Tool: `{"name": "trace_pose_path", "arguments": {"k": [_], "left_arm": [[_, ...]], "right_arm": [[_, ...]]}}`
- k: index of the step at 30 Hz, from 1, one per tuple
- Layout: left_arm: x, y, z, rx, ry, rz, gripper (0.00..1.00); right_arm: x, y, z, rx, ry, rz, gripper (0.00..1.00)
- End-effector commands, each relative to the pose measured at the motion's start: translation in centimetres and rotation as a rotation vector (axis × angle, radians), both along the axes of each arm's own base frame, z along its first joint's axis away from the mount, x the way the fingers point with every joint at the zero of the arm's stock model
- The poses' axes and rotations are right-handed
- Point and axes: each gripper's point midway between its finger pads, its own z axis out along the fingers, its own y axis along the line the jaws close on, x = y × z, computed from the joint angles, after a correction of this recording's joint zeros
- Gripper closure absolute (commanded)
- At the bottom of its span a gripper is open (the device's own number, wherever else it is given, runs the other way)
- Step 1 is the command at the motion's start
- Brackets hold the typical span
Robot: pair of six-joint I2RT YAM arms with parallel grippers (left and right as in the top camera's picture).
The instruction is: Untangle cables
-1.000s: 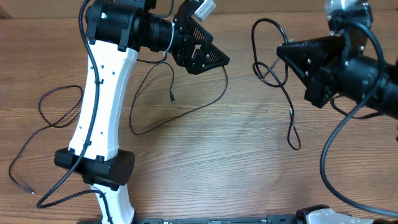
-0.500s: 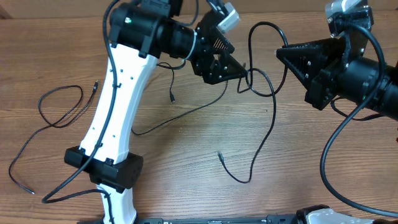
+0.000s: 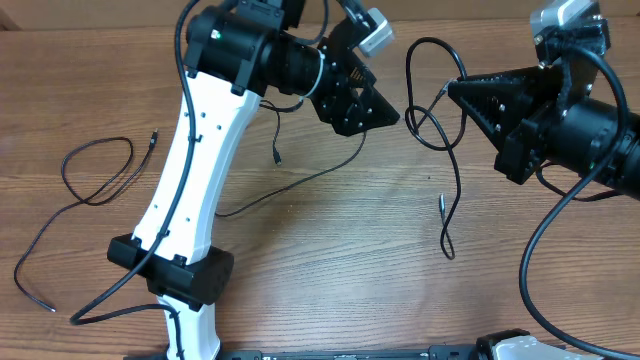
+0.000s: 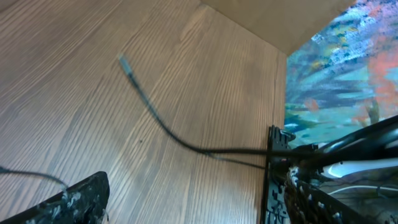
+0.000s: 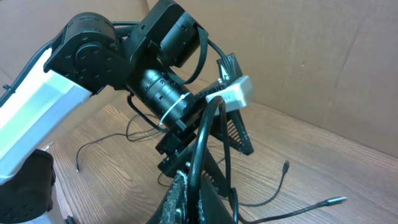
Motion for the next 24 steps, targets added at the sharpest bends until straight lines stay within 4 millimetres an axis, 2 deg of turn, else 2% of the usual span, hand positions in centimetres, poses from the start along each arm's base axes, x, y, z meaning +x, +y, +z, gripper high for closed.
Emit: {"name": "trace_pose_path", "arguments": {"k": [1,5,13,24], "left_arm": [[-0.31,-1.06,-0.18,0.001,0.002,-0.015,0.11],[-0.78,-1.64,-0.18,0.002,0.006,-0.026,0.11],[-0.45,-1.47,-0.47,0.023,0.059,0.032,0.11],[-0.41,-1.39,-0.49,0.024,0.082,0.049,0.11]], "right_arm": [[-0.94,0.04,0.69,0.004,-0.028,0.016,0.96],[-0.94,0.04,0.67,0.004,-0.027,0.016,0.96],[-1.00,-0.07,0.29,-0.003,-0.011,0.010,0.96],[-0.07,-0.60,0.34,-0.020,-0.028,-0.035,0.96]]}}
